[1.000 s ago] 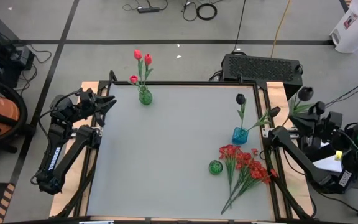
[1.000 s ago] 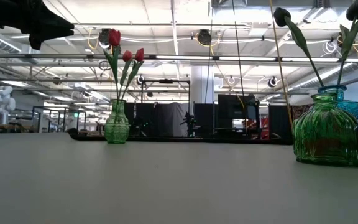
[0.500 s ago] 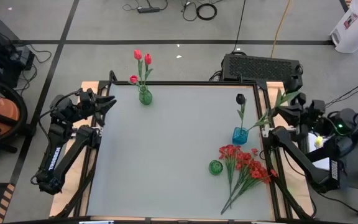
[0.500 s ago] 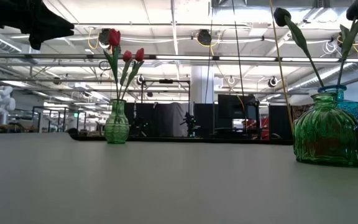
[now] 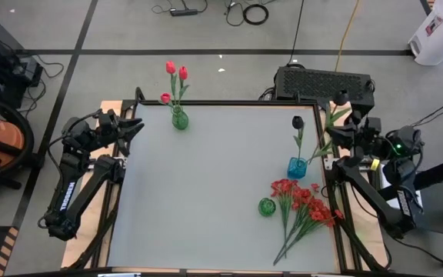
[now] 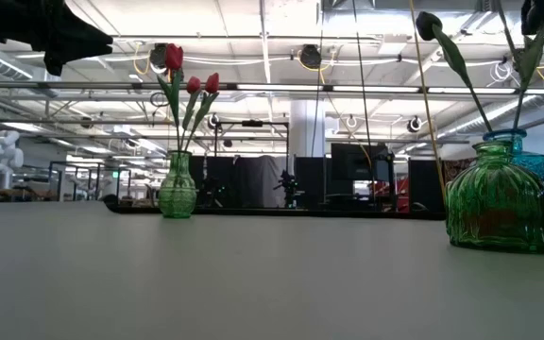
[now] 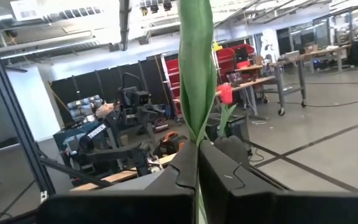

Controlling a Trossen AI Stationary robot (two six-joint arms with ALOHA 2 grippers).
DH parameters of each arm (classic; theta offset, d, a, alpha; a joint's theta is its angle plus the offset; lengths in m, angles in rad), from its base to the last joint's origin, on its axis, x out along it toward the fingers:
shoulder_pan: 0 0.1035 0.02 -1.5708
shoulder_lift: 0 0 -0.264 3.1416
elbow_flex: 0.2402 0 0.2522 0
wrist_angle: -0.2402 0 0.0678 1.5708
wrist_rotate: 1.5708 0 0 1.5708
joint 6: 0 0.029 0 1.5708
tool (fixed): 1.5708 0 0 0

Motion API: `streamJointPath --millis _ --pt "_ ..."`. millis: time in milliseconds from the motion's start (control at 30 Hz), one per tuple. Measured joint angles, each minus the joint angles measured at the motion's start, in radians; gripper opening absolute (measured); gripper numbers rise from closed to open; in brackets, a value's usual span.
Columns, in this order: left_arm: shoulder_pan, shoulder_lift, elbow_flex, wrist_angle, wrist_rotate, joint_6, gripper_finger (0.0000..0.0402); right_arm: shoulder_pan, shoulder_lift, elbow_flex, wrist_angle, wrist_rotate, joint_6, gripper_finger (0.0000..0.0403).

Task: Sort flowers into vase by color
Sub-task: Put the black flower into the right green vase

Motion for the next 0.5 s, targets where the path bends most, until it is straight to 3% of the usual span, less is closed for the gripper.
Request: streamJointPath --millis 500 --pt "0.0 0.0 0.0 0.0 0.0 0.0 0.0118 0.0 0.0 -0.061 0.113 -0.005 0.012 0.0"
